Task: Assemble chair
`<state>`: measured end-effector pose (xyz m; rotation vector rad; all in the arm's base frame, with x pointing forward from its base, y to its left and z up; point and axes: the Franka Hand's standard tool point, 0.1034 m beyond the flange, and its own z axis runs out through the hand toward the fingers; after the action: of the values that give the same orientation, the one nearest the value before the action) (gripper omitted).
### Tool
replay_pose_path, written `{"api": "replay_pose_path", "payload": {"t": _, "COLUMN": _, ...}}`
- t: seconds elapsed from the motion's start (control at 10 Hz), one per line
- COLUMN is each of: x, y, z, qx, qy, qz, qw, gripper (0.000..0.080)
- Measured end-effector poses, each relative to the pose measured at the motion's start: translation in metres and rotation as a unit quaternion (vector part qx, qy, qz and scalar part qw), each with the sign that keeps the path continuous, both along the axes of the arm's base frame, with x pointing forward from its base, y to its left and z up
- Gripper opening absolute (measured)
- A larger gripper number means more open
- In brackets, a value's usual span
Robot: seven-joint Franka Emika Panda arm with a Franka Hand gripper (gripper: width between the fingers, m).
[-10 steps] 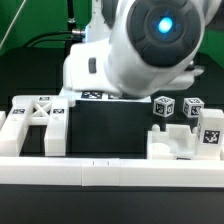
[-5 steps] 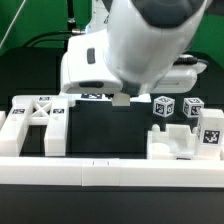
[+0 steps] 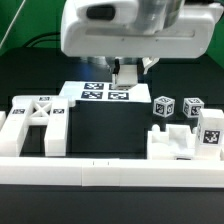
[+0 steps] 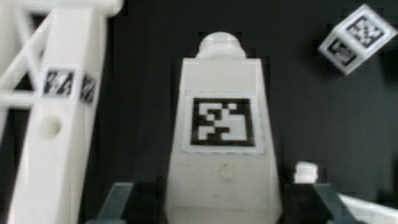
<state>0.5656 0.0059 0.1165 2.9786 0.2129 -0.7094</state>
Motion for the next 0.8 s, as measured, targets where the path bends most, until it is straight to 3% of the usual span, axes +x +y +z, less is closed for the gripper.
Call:
{"api": "replay_pose_path", "payload": {"t": 0.3, "x": 0.011, "y": -0.002, "z": 0.0, "qx": 0.015, "qy": -0.113, "qz": -0.004, "qw": 0.993, "gripper": 0.0285}}
{"api": "replay_pose_path", "payload": {"t": 0.5, "x": 0.032, "y": 0.006, "z": 0.006, "qx": 0.034, "qy": -0.178, "qz": -0.036, "qw": 0.983, "gripper": 0.0285}}
{"api": "replay_pose_path", "payload": {"t": 0.8, "x": 0.042, "y": 0.003, "z": 0.005, "qx": 0.033, "qy": -0.279, "qz": -0.03, "qw": 0.959, "gripper": 0.0285}}
